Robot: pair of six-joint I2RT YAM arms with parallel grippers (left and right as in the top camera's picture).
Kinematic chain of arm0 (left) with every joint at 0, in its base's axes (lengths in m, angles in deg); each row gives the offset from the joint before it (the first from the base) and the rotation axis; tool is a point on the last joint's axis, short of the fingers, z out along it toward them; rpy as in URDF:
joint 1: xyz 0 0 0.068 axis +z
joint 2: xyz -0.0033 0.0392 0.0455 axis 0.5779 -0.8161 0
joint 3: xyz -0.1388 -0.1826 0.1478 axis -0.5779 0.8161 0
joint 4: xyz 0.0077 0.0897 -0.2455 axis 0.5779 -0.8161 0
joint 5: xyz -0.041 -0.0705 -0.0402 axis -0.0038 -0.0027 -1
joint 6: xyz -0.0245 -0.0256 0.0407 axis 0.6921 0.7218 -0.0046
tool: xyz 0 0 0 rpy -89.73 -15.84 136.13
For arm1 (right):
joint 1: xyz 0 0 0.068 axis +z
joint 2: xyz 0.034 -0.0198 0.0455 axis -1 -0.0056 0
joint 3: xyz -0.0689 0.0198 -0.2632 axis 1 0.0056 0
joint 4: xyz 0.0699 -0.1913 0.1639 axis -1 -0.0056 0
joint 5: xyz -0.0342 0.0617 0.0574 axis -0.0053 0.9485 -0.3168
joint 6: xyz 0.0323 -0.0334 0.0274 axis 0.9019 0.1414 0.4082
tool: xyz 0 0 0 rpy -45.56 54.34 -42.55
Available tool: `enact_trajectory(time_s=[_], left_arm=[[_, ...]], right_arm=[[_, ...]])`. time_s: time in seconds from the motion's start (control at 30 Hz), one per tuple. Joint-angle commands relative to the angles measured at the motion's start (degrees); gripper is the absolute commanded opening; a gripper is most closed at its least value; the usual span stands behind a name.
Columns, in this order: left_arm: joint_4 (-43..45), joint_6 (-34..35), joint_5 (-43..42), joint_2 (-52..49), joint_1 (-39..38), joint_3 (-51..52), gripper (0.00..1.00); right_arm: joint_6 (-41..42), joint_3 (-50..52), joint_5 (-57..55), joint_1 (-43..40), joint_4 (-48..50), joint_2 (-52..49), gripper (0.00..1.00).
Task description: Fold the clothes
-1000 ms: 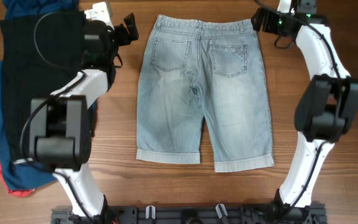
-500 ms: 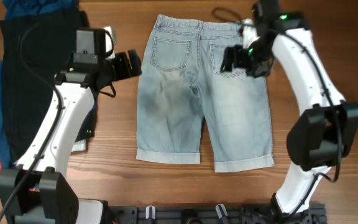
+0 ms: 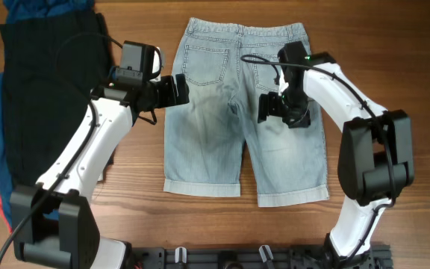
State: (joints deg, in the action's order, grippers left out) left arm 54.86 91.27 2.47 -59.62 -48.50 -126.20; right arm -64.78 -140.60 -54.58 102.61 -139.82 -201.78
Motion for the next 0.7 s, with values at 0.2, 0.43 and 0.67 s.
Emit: enact_trajectory(time_s=[0.2,0.43,0.67], left_arm=[[2.7,0.5,-0.5,-2.9,-0.2,0.6,1.00],[4.0,0.5,-0.5,-2.9,-0.2,0.6,1.00],[3.9,0.1,0.4,-2.9,-0.2,0.6,1.00]], right_arm=[[1.1,5.3,-2.7,-1.2,5.9,-0.6,0.95],[-0.4,5.7,-2.7,-7.3,7.5,-0.6,0.96],[-3.4,5.8,-2.7,-11.5,8.5,-0.6,0.97]])
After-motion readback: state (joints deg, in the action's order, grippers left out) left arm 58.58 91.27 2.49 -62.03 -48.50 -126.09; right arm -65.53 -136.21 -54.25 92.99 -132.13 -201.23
